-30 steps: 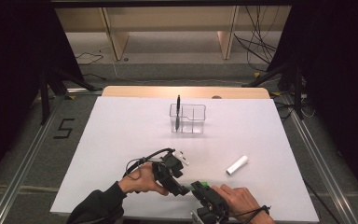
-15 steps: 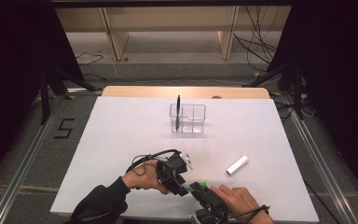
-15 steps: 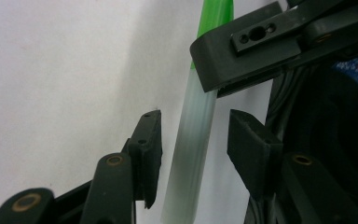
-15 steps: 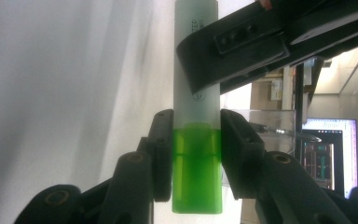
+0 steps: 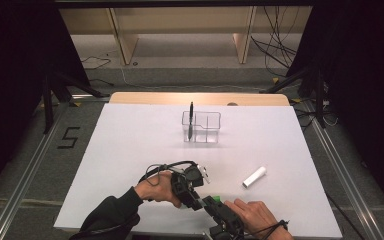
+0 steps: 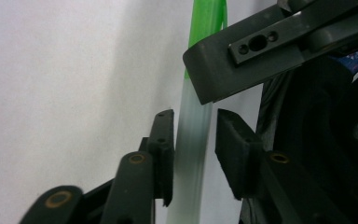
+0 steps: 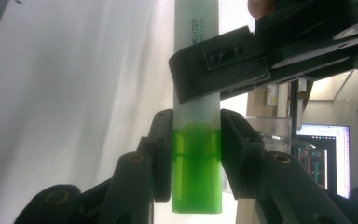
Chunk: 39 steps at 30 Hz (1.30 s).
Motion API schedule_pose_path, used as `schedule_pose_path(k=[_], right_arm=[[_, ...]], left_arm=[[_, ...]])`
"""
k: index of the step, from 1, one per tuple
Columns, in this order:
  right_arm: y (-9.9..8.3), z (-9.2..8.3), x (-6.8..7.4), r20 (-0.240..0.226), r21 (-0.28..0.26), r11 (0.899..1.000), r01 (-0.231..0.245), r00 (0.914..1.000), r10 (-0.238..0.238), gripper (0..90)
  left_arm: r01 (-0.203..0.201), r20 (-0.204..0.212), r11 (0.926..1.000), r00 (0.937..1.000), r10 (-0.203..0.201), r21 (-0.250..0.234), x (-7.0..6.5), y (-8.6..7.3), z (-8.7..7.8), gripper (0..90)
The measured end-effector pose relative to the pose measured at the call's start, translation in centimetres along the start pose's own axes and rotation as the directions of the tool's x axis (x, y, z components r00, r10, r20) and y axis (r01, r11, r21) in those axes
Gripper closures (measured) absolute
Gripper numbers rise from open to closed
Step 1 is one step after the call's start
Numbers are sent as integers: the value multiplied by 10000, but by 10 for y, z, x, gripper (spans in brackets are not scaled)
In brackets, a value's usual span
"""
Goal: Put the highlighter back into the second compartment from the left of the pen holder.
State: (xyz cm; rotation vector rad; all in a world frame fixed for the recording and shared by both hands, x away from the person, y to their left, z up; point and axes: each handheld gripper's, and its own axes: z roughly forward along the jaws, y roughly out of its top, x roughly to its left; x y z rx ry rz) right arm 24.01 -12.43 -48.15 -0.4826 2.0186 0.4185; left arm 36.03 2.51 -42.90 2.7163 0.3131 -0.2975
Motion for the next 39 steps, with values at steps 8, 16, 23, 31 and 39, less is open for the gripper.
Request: schedule_pose_path(k=[8, 16, 23, 31, 39], right_arm=[[1, 0, 3, 49, -70, 9998, 175, 9998, -175, 674], [-1, -1, 2, 429, -158, 9990, 419, 9982, -412, 626], [-17, -8, -4, 1090, 245, 9976, -653, 9921, 623, 502], [-41, -13, -10, 1356, 326, 9361, -3502, 9295, 3430, 443], [-45, -13, -11, 996, 155, 8741, -4855, 8706, 4818, 413]], left_arm=[[-118, 363, 9999, 9993, 117, 17, 2, -2, 1, 747], [121, 531, 9984, 9985, -91, -557, 5, -10, -3, 767], [856, 86, 9831, 9963, -853, -1621, 19, -26, -15, 768], [1685, -532, 9362, 9796, -1938, -3085, 36, -43, -33, 767], [1940, -994, 8933, 9621, -2540, -4055, 43, -52, -37, 767]])
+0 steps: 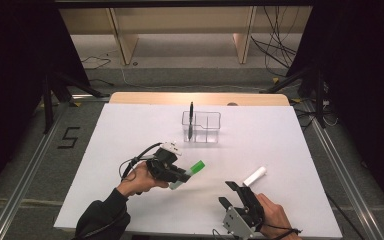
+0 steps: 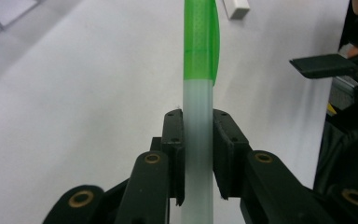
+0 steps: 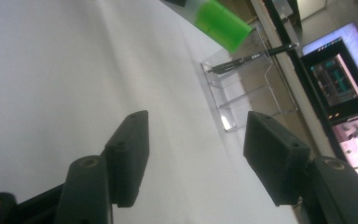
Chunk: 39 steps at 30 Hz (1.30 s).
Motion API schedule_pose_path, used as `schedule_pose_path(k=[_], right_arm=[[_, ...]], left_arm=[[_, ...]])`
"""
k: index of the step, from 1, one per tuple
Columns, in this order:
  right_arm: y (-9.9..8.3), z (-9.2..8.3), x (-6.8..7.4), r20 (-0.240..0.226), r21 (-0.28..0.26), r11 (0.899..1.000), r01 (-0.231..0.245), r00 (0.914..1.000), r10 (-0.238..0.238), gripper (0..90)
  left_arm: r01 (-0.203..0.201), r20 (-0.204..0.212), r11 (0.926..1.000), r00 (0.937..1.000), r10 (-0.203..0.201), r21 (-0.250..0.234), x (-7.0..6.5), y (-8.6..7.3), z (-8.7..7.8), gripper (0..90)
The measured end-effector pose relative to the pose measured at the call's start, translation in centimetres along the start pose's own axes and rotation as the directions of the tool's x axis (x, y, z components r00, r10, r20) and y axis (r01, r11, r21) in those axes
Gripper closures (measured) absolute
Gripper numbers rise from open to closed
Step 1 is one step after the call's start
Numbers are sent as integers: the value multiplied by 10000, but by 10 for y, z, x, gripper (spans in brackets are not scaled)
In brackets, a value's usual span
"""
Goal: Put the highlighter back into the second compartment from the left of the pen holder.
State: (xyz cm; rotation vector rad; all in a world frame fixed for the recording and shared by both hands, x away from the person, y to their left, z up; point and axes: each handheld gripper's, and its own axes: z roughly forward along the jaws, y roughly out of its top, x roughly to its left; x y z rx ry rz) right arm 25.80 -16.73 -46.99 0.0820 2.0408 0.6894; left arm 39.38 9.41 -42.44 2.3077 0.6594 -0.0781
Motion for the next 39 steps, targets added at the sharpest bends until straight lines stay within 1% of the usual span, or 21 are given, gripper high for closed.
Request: schedule_pose_path(k=[4, 5, 6, 7, 8, 9, 12, 13, 17, 18, 22, 23, 25, 26, 27, 32, 33, 34, 35, 36, 39], right_arm=[[-3, -1, -6, -391, 63, 9956, -940, 9948, 941, 385], [-5, 0, -9, -652, 170, 9893, -1448, 9872, 1456, 366], [-5, 0, -9, -652, 170, 9893, -1448, 9872, 1456, 366], [-6, 1, -10, -755, 170, 9835, -1801, 9806, 1808, 365], [-9, 1, -14, -997, 144, 9692, -2457, 9641, 2459, 359], [-9, 1, -14, -997, 144, 9692, -2457, 9641, 2459, 359], [-12, 1, -21, -1244, 240, 9399, -3407, 9318, 3410, 349], [-12, 1, -21, -1244, 240, 9399, -3407, 9318, 3410, 349], [-17, -1, -26, -1579, 284, 8971, -4409, 8842, 4396, 336], [-20, -3, -29, -1746, 291, 8695, -4931, 8540, 4901, 332], [-26, -5, -36, -2122, 185, 8040, -5944, 7835, 5841, 326], [-26, -5, -36, -2122, 185, 8040, -5944, 7835, 5841, 326], [-30, -7, -38, -2330, 243, 7595, -6501, 7351, 6367, 322], [-31, -7, -39, -2397, 283, 7484, -6626, 7224, 6486, 320], [-31, -7, -39, -2397, 283, 7484, -6626, 7224, 6486, 320], [-35, -10, -39, -2556, 334, 7020, -7114, 6730, 6941, 312], [-35, -10, -39, -2556, 334, 7020, -7114, 6730, 6941, 312], [-36, -11, -39, -2606, 373, 6913, -7216, 6608, 7039, 306], [-36, -11, -39, -2606, 373, 6913, -7216, 6608, 7039, 306], [-37, -11, -39, -2631, 409, 6836, -7287, 6522, 7109, 306], [-39, -13, -39, -2705, 444, 6649, -7456, 6317, 7265, 298]], left_arm=[[51, -348, 9984, 9994, -71, -559, 2, 0, -2, 767], [97, -469, 9968, 9988, -135, -795, 2, 0, -3, 767], [185, -575, 9941, 9980, -247, -1068, 3, 0, -4, 767], [207, -708, 9915, 9970, -299, -1286, 4, 1, -6, 766], [248, -862, 9881, 9955, -382, -1518, 5, 1, -7, 767], [244, -946, 9858, 9947, -406, -1663, 6, 0, -9, 767], [485, -1224, 9715, 9894, -786, -2318, 9, 0, -13, 766], [640, -1297, 9629, 9864, -1009, -2622, 11, 0, -15, 766], [1051, -1391, 9352, 9773, -1601, -3382, 18, -1, -22, 766], [1111, -1433, 9277, 9747, -1718, -3564, 19, -1, -24, 766], [1341, -1455, 9055, 9673, -2080, -4026, 23, 0, -27, 766], [1380, -1439, 9028, 9665, -2127, -4073, 23, 0, -27, 766], [1421, -1497, 8926, 9628, -2251, -4278, 24, 0, -26, 766], [1438, -1487, 8902, 9623, -2277, -4323, 25, 1, -26, 766], [1455, -1498, 8885, 9614, -2308, -4351, 25, 2, -25, 766], [1554, -1498, 8709, 9564, -2509, -4663, 28, 7, -23, 766], [1589, -1485, 8657, 9550, -2567, -4746, 29, 8, -23, 766], [1616, -1477, 8644, 9543, -2597, -4762, 31, 9, -23, 766], [1683, -1434, 8596, 9529, -2671, -4825, 32, 11, -22, 766], [1751, -1365, 8554, 9524, -2728, -4875, 33, 12, -21, 766], [1752, -1391, 8542, 9514, -2748, -4895, 35, 18, -18, 766]])
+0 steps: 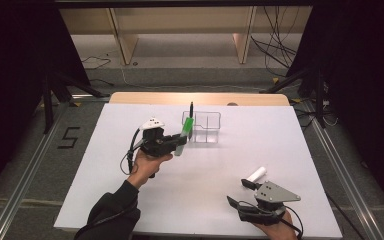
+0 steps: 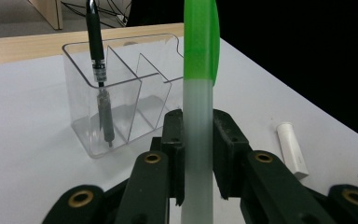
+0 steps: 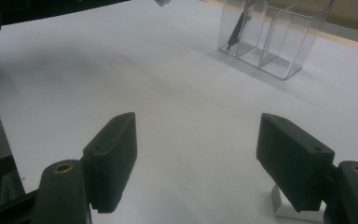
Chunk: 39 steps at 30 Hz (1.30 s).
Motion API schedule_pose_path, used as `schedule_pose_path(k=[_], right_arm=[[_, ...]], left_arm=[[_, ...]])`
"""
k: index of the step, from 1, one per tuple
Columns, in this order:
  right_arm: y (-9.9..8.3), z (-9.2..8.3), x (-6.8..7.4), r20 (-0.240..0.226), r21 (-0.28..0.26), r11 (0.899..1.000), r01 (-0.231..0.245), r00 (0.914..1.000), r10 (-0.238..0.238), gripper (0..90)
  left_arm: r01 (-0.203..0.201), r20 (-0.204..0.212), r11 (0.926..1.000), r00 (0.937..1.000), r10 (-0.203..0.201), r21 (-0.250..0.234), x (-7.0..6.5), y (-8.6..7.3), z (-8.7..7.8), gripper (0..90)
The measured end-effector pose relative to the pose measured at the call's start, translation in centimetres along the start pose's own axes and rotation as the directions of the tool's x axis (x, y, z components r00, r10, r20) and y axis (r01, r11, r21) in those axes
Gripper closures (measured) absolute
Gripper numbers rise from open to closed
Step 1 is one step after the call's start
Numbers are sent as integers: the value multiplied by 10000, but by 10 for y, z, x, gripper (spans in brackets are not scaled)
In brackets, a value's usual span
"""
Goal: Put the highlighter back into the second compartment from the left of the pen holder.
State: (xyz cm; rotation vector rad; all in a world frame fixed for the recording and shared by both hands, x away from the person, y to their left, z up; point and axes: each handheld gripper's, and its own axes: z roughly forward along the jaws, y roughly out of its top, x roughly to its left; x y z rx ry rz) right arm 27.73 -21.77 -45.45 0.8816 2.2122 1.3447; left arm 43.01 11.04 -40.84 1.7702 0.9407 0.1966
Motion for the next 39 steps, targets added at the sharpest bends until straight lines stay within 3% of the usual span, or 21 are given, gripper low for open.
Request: schedule_pose_path(k=[8, 22, 39], right_arm=[[-4, -4, -1, -293, -133, 9981, -602, 9978, 598, 292], [-7, -7, 1, -390, -109, 9971, -754, 9964, 749, 288], [-10, -7, -1, -439, -124, 9954, -948, 9946, 942, 288]], left_arm=[[279, -71, 9992, 9996, -281, -300, 3, 12, 10, 766], [407, -155, 9973, 9990, -417, -616, 5, 27, 23, 766], [418, -179, 9971, 9989, -430, -639, 7, 37, 37, 766]])
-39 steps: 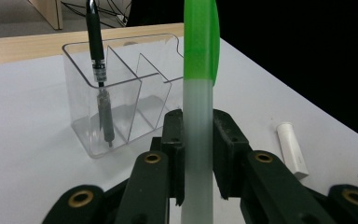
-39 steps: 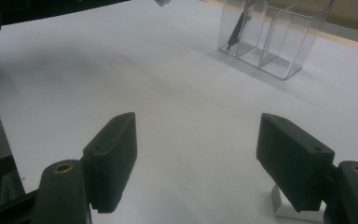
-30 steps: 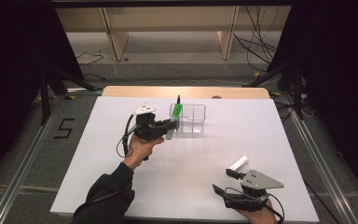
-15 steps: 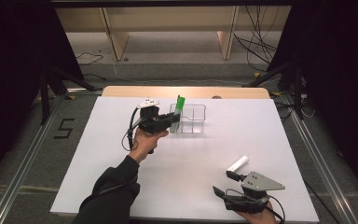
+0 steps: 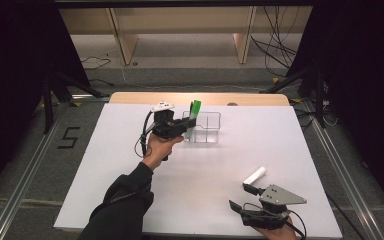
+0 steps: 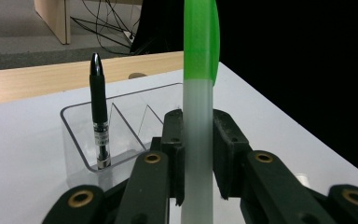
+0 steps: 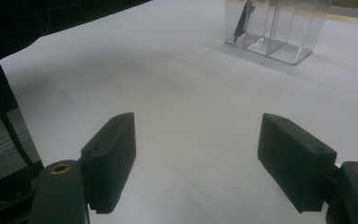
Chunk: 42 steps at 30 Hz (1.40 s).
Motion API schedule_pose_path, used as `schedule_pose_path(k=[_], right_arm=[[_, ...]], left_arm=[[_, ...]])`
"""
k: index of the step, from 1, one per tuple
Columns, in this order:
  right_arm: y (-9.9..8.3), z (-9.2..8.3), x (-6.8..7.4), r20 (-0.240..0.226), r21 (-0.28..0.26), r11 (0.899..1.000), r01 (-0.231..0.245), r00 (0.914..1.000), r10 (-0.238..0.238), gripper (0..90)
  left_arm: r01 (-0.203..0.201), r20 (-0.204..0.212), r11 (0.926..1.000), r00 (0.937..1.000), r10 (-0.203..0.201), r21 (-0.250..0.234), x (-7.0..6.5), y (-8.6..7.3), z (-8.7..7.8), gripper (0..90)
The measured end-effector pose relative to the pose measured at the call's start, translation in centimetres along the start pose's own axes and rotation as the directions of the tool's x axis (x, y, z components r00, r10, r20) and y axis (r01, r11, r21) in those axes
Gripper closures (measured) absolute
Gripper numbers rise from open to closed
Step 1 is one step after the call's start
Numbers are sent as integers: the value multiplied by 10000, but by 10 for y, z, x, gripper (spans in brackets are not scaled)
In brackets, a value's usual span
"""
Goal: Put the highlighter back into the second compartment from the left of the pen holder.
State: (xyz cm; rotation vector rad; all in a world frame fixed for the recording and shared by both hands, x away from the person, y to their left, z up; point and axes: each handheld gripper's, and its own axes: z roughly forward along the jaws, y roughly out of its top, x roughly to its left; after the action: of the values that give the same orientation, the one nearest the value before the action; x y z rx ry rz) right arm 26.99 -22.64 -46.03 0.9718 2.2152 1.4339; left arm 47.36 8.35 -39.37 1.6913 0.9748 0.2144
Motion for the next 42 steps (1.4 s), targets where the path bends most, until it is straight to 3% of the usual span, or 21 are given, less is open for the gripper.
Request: schedule_pose_path(k=[11, 22, 26, 42], right_arm=[[-1, 0, 1, -101, 10, 10000, -7, 9999, 7, 288], [-1, -1, 2, -96, 25, 10000, -13, 10000, 14, 288], [-1, 0, 3, -129, 31, 10000, -22, 9999, 23, 288], [-2, 0, 3, -206, 40, 10000, -32, 9998, 33, 284]], left_arm=[[-102, -12, 9998, 9999, 101, -156, -3, 11, 12, 765], [-56, -305, 9991, 9995, 43, -416, -1, 29, 27, 765], [116, -432, 9985, 9990, -139, -536, 1, 32, 34, 765], [161, -896, 9985, 9958, -208, -522, 12, 35, 55, 764]])
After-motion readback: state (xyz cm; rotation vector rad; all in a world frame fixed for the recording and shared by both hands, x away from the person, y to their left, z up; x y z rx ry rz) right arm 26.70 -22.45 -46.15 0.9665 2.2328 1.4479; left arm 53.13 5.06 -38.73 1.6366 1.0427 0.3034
